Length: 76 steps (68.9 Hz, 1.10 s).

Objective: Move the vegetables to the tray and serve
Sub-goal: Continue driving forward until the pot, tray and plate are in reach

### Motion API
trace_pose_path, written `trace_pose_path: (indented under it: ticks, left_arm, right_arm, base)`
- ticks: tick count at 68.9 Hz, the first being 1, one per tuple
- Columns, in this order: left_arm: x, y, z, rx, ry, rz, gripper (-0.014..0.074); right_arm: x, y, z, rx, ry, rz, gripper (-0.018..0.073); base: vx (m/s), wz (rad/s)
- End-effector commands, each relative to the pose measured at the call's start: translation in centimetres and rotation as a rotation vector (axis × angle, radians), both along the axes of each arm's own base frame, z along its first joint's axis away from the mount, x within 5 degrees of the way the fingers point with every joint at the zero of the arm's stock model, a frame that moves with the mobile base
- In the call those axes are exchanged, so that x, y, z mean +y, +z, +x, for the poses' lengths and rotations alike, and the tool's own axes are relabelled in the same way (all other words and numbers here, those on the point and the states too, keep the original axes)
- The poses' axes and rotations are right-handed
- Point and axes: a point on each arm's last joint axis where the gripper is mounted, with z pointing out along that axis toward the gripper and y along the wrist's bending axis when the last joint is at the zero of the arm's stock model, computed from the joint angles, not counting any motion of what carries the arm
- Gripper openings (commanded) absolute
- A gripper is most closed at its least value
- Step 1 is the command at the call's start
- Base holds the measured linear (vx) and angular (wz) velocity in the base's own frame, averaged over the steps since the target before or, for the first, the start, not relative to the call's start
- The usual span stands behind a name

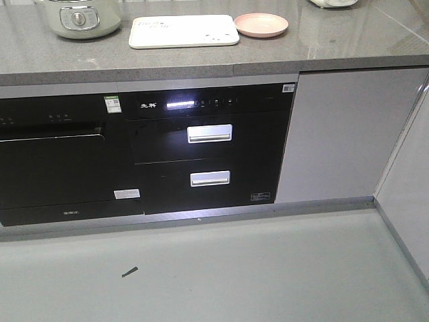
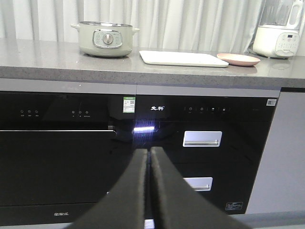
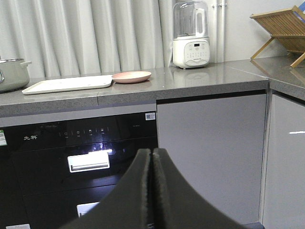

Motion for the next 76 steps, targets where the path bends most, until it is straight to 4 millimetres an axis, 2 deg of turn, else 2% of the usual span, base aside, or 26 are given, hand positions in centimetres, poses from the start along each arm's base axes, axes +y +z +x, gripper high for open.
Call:
trace_pose_path:
  ticks: [1,76]
  left_arm:
    - [-0.06,-0.10,0.00,-0.063,-0.007,-0.014,-0.0006]
    - [-0.06,-0.10,0.00,-0.063,-0.007,-0.014,-0.0006]
  right_arm:
    - [0.03,0.21,-0.04,-0.065,-0.001,-0.022,-0.0003]
    - [0.03,0.21,-0.04,-0.065,-0.001,-0.022,-0.0003]
  base:
    - [0.08,0.00]
    - [0.09,0.01]
